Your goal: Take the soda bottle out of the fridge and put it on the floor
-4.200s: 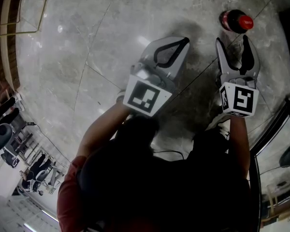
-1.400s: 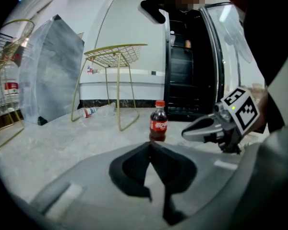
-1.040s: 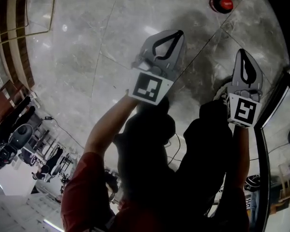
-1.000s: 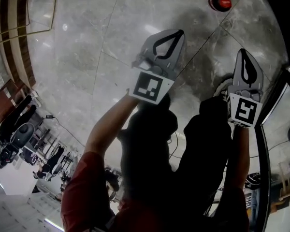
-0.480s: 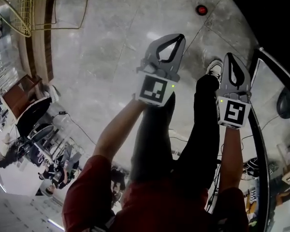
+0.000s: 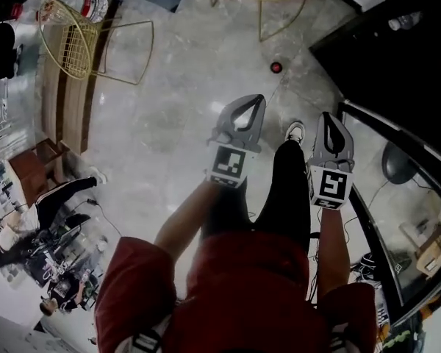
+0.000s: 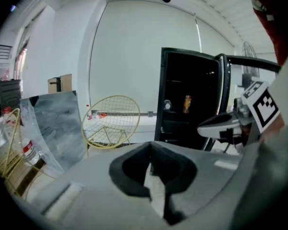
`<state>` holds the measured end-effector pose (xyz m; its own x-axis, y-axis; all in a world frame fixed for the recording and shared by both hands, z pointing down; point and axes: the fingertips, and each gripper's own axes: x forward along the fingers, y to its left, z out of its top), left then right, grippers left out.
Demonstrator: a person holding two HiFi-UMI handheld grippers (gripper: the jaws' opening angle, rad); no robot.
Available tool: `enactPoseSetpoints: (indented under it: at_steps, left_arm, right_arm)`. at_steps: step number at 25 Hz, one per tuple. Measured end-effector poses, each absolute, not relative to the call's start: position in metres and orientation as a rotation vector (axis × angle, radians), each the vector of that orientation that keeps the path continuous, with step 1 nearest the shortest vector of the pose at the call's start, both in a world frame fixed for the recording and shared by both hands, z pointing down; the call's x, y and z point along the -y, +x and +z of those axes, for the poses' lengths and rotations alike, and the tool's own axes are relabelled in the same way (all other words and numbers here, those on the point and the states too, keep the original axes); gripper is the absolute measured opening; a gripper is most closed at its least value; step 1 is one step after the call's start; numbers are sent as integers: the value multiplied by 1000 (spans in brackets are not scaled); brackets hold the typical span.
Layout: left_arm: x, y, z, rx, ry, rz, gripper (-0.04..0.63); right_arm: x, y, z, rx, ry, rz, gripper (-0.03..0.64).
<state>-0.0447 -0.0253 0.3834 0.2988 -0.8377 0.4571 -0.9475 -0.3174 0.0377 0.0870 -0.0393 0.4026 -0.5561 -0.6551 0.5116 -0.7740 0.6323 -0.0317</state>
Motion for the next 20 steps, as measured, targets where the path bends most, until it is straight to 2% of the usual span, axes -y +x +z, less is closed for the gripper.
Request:
enactPoseSetpoints:
  at_steps: [6, 12, 20]
  left_arm:
    - [18, -11, 285, 1579, 2274, 507, 0]
    - [15, 7, 217, 1483, 2328, 487, 0]
    - [17, -9, 149, 1552, 2419, 486, 0]
  right_arm:
    - [35, 121, 297, 2416, 1234, 357, 2]
    - [30, 120, 218, 2445, 1252, 278, 2]
    - [30, 125, 149, 2446, 1368, 262, 2]
